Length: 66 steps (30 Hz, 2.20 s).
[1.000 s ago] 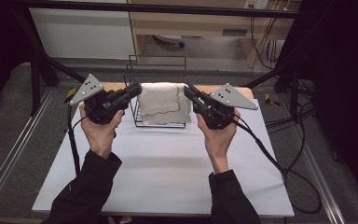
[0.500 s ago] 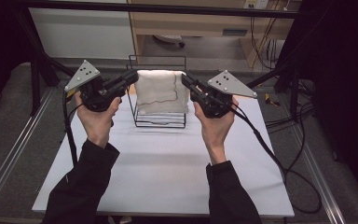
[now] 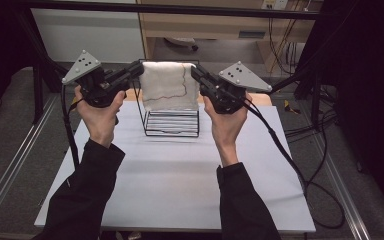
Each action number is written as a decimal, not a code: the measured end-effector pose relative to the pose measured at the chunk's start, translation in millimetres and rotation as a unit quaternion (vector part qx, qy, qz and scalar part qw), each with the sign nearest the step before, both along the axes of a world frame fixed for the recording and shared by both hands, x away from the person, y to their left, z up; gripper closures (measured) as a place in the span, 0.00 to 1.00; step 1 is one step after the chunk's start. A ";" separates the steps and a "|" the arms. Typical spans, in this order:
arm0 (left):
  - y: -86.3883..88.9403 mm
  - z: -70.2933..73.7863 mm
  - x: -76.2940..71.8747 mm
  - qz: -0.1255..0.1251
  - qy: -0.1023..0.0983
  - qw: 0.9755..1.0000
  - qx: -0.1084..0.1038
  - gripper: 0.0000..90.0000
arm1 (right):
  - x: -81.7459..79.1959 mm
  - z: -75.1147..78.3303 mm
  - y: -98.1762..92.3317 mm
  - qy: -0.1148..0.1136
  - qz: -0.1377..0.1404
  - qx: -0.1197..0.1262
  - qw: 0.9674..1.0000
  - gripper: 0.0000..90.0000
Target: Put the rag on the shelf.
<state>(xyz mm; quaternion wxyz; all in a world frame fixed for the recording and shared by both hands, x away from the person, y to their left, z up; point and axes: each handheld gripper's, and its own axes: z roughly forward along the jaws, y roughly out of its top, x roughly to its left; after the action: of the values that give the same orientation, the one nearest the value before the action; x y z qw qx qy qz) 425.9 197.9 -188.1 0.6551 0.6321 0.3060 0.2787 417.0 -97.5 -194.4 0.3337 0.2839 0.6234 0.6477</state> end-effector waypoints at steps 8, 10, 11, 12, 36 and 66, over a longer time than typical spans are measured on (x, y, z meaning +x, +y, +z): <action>3.2 11.7 8.2 0.009 -0.004 1.000 0.003 0.94 | 10.9 10.3 5.5 -0.005 -0.004 -0.001 1.000 0.94; 4.2 13.6 10.7 0.012 -0.004 1.000 0.003 0.94 | 14.1 12.6 7.4 -0.004 -0.006 -0.001 1.000 0.94; 4.7 14.4 12.1 0.013 -0.004 1.000 0.003 0.94 | 15.7 13.7 8.2 -0.005 -0.006 -0.001 1.000 0.94; 5.3 15.1 13.6 0.012 -0.004 1.000 0.000 0.94 | 16.9 15.1 9.2 -0.005 -0.007 -0.001 1.000 0.94; 7.5 40.3 46.7 0.016 -0.015 1.000 -0.021 0.94 | 48.5 42.0 15.0 -0.015 -0.016 0.004 1.000 0.94; 8.6 32.4 95.8 0.034 0.010 0.999 -0.009 0.94 | 95.3 35.1 22.6 0.014 -0.027 -0.016 0.999 0.94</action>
<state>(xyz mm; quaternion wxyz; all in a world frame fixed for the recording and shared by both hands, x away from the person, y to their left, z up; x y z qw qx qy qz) 521.7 206.5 -155.7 0.6478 0.6181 0.3366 0.2915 512.3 -75.0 -159.3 0.3468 0.3043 0.6303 0.6243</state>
